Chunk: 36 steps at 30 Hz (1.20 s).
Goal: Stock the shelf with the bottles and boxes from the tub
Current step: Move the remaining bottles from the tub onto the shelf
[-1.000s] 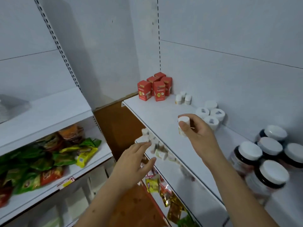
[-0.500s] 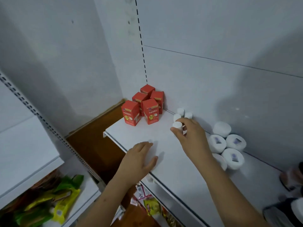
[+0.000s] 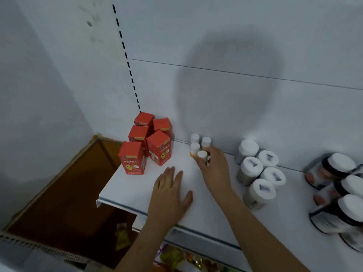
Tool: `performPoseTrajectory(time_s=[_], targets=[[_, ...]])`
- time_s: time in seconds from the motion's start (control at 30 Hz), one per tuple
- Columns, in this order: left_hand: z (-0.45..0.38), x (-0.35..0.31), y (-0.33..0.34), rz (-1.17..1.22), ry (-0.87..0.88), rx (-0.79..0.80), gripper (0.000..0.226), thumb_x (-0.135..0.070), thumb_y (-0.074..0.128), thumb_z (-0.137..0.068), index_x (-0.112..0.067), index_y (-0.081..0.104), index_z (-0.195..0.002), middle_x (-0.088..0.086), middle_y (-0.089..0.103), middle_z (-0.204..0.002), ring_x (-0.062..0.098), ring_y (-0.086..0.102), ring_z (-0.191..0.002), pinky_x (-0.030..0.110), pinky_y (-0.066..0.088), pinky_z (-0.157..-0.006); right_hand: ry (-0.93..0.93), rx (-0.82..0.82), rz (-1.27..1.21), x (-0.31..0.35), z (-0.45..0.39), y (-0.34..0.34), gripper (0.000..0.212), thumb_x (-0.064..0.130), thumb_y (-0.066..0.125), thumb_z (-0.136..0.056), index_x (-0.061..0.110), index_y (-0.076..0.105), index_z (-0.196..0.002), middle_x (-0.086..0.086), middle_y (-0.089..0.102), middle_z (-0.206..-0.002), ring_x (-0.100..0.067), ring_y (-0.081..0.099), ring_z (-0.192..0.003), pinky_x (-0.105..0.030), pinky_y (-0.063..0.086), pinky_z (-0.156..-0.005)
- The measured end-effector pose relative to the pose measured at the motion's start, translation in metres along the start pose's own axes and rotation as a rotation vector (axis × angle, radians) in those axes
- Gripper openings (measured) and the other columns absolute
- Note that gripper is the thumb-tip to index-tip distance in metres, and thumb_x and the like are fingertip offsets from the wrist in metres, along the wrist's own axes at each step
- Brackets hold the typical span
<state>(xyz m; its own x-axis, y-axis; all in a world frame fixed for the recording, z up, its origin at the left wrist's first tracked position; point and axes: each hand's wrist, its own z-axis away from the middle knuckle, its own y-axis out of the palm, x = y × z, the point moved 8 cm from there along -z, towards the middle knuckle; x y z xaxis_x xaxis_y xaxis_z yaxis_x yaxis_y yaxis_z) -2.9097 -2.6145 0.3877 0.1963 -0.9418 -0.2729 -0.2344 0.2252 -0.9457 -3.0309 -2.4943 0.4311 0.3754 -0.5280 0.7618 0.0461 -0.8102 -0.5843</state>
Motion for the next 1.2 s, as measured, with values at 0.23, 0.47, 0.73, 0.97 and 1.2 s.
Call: performPoseTrajectory(time_s=[0.23,0.47,0.73,0.97,1.2], targets=[[0.001,0.002,0.004,0.032,0.001,0.024,0.073,-0.062,0.030,-0.091,-0.019,0.036,-0.150,0.010,0.026,-0.159,0.025,0.021,-0.148,0.040,0.016,-0.122,0.136,-0.041,0.075,-0.020,-0.003,0.032,0.032,0.025,0.071,-0.084,0.010,0.057,-0.109,-0.006,0.058,-0.100,-0.022,0.054,-0.093,-0.025,0.036,-0.075],[0.001,0.002,0.005,0.052,0.009,-0.009,0.071,-0.058,0.037,-0.090,-0.016,0.043,-0.146,0.012,0.034,-0.155,0.027,0.027,-0.145,0.042,0.020,-0.119,0.205,-0.072,0.127,-0.019,-0.007,0.032,0.027,0.026,0.073,-0.084,0.008,0.057,-0.097,-0.011,0.060,-0.095,-0.024,0.055,-0.089,-0.027,0.033,-0.070],[0.006,-0.001,0.002,0.068,0.053,0.064,0.075,-0.058,0.025,-0.088,-0.015,0.040,-0.147,0.015,0.028,-0.158,0.030,0.021,-0.147,0.042,0.013,-0.121,0.241,0.012,0.116,-0.005,0.027,0.005,0.057,0.033,0.073,-0.085,0.007,0.051,-0.131,-0.013,0.054,-0.125,-0.026,0.055,-0.113,-0.031,0.044,-0.094],[0.065,-0.073,-0.031,0.287,0.274,0.087,0.064,-0.055,0.034,-0.088,-0.021,0.049,-0.140,-0.001,0.050,-0.142,0.017,0.046,-0.131,0.037,0.029,-0.116,0.022,-0.030,0.189,0.045,0.102,-0.134,0.043,0.044,0.056,-0.096,0.019,0.056,-0.132,0.003,0.059,-0.130,-0.011,0.054,-0.116,-0.018,0.038,-0.090],[0.148,-0.247,-0.033,0.384,0.600,0.153,0.059,-0.056,0.039,-0.088,-0.027,0.050,-0.138,-0.009,0.050,-0.138,0.009,0.048,-0.125,0.033,0.044,-0.104,0.022,-0.198,0.409,0.012,0.220,-0.323,0.044,0.040,0.054,-0.098,0.014,0.055,-0.133,0.000,0.058,-0.134,-0.014,0.048,-0.122,-0.024,0.035,-0.101]])
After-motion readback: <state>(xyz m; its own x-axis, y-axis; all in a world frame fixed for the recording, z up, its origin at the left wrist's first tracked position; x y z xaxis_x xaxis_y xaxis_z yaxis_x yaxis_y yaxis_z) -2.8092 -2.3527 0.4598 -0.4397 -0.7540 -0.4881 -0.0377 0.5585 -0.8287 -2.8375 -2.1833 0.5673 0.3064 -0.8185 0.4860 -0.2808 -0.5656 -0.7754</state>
